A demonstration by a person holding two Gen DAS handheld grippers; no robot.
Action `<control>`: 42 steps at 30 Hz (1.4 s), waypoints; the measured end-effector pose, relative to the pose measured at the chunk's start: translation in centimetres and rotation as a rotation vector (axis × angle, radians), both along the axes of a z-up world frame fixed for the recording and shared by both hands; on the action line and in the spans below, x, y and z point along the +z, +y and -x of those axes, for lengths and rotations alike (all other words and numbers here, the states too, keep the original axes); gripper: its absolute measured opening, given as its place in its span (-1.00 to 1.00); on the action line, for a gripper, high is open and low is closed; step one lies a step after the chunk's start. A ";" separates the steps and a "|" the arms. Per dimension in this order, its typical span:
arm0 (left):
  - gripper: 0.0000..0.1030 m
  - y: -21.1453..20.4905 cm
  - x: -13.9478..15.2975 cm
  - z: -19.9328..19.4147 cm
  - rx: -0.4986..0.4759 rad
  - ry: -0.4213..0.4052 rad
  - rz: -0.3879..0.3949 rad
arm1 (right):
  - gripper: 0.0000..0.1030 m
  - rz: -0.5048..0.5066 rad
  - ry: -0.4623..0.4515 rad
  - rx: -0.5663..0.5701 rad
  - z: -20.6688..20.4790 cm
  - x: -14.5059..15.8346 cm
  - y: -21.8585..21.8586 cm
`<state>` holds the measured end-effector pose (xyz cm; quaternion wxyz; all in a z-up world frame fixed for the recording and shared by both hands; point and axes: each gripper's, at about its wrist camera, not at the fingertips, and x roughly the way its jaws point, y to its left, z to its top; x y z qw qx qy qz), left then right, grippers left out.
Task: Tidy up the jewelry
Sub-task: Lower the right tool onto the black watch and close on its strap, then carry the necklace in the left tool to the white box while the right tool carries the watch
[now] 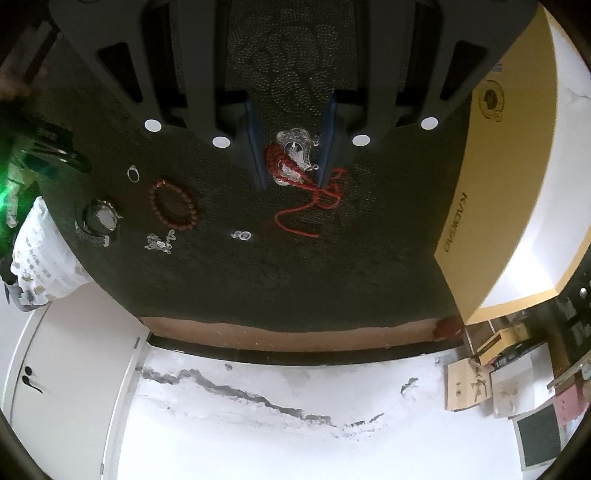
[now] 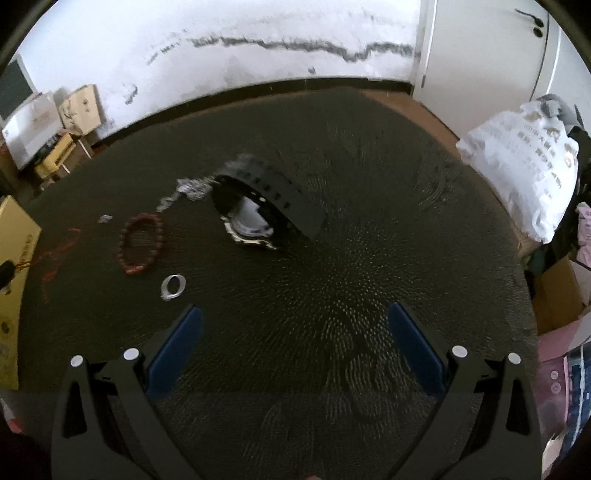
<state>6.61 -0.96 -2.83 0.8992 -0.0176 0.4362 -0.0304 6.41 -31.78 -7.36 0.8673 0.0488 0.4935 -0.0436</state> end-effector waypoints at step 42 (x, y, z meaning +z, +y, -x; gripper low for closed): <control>-0.47 4.3 9.9 4.3 0.130 -0.132 -0.051 | -0.04 -0.065 -0.242 0.355 2.9 14.7 17.4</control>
